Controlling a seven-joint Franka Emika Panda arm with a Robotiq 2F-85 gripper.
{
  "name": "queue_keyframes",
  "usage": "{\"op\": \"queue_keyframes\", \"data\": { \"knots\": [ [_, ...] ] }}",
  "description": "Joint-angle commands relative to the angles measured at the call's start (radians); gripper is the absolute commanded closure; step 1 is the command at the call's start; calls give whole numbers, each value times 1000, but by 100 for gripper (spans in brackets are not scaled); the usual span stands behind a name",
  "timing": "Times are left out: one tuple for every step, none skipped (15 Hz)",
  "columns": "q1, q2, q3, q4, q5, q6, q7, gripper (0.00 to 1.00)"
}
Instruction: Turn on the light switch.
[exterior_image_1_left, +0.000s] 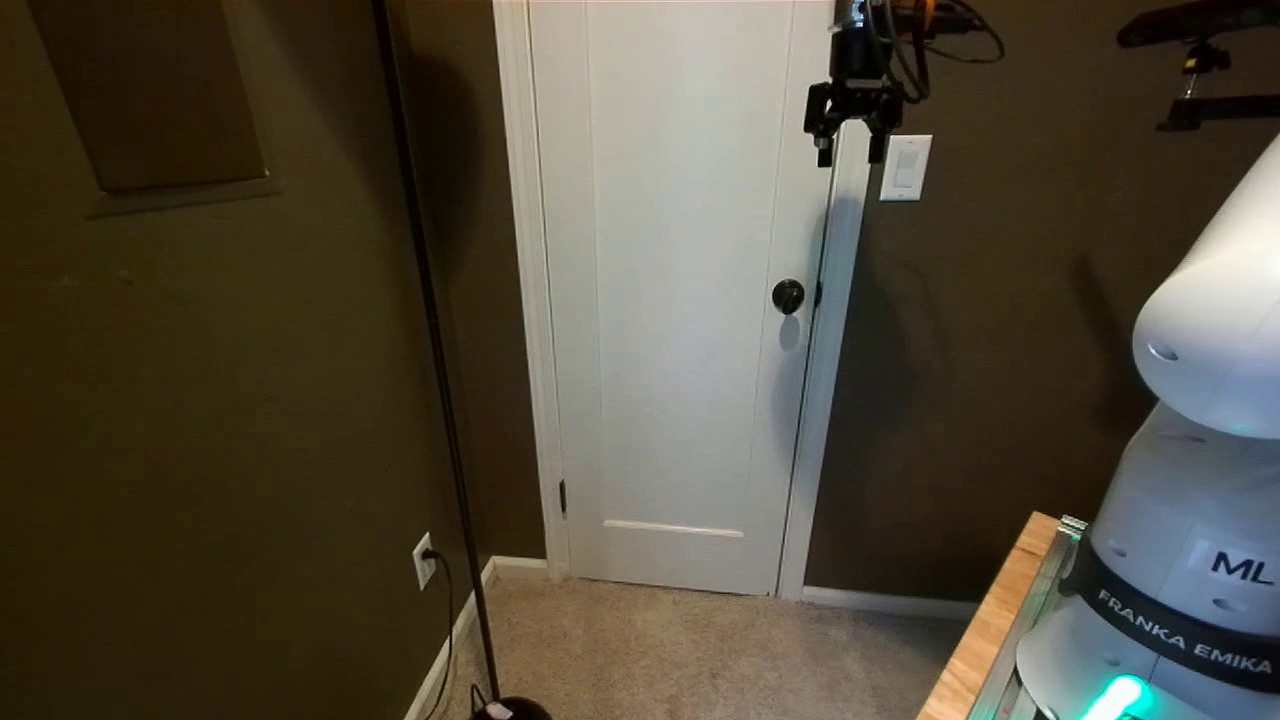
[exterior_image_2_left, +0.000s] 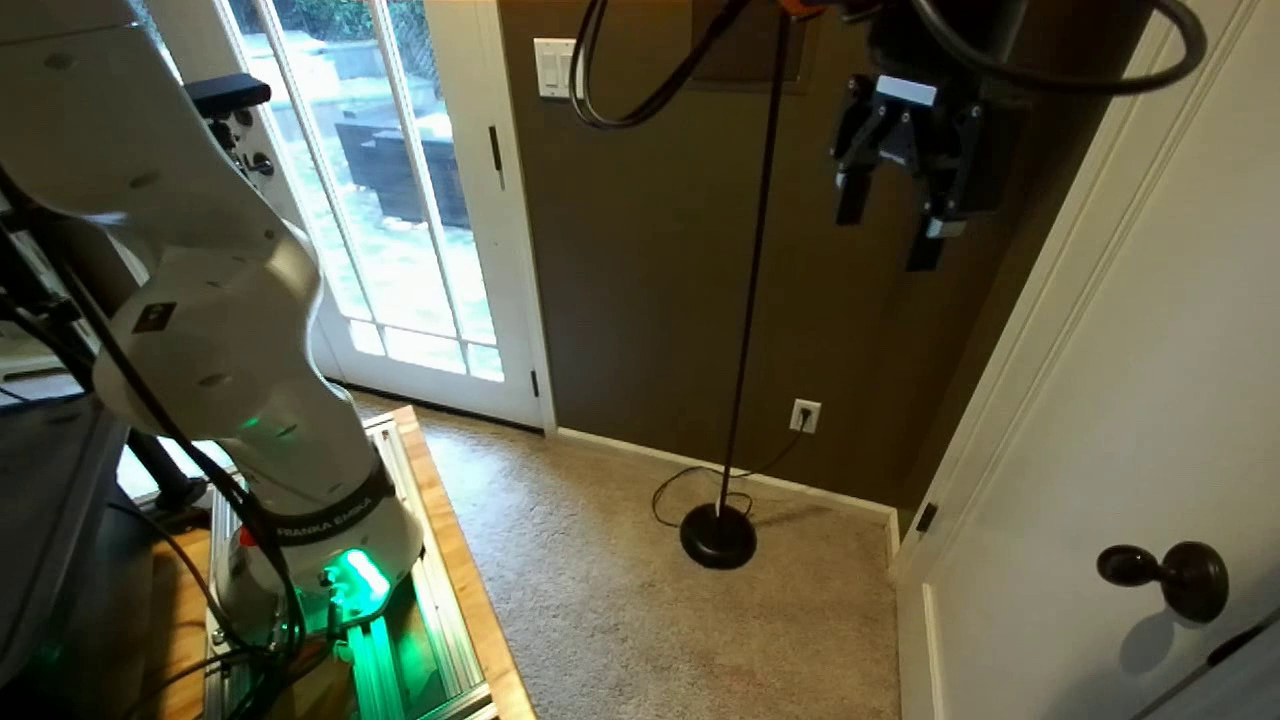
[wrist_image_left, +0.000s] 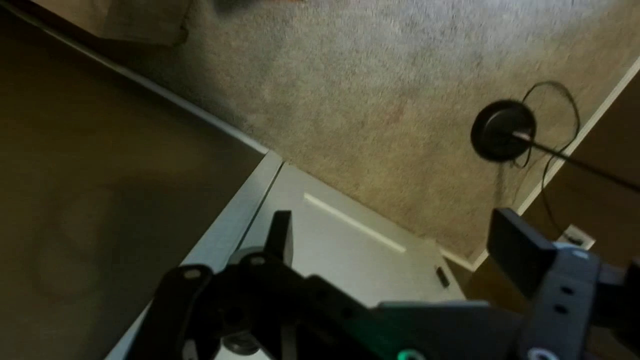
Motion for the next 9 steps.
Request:
{"op": "queue_keyframes", "data": {
  "knots": [
    [1, 1, 2, 5, 0, -11, -5, 0],
    [1, 3, 2, 6, 0, -9, -4, 0],
    [0, 5, 2, 7, 0, -8, -4, 0],
    [0, 6, 1, 7, 0, -8, -4, 0],
    [0, 6, 1, 7, 0, -8, -4, 0],
    [0, 6, 1, 7, 0, -8, -4, 0],
    [0, 6, 1, 7, 0, -8, -4, 0],
    [0, 6, 1, 7, 0, -8, -4, 0],
    [0, 7, 1, 7, 0, -8, -4, 0]
  ]
}}
